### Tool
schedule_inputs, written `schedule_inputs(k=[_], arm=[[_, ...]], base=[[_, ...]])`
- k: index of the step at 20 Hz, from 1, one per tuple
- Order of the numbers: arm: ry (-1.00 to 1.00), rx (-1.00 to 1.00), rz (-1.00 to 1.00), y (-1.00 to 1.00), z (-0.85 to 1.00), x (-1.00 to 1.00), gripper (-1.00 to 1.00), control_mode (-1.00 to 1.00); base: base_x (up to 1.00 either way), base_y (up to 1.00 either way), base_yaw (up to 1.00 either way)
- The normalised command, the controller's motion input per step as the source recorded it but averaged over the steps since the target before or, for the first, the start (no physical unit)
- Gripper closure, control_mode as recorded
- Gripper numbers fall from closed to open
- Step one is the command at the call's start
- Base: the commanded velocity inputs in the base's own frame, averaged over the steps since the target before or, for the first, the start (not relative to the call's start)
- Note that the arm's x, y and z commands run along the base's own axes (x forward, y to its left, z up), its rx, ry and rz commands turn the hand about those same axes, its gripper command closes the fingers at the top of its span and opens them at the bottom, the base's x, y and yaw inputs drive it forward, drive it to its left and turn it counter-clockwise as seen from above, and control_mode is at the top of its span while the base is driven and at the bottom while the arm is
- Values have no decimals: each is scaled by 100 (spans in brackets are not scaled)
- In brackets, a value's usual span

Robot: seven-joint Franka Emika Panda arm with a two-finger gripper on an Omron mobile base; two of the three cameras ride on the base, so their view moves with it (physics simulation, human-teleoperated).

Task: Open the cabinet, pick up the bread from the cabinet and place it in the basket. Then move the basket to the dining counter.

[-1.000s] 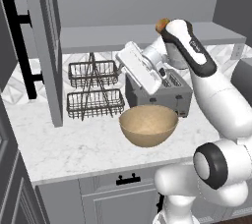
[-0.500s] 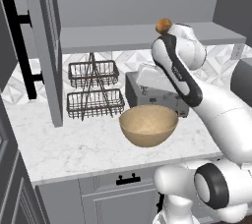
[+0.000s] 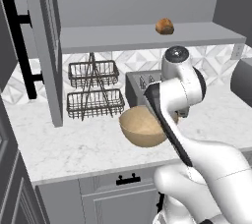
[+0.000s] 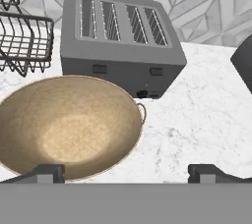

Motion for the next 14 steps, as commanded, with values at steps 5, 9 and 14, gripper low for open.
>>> schedule_inputs(k=[5, 9, 14], arm=[[-34, -4, -8, -32, 45, 40, -100, -100], [-4, 3, -4, -29, 67, 20, -100, -100], [9, 14, 0, -28, 78, 19, -100, -100]], base=[[0, 0, 0], [0, 0, 0], [0, 0, 0]])
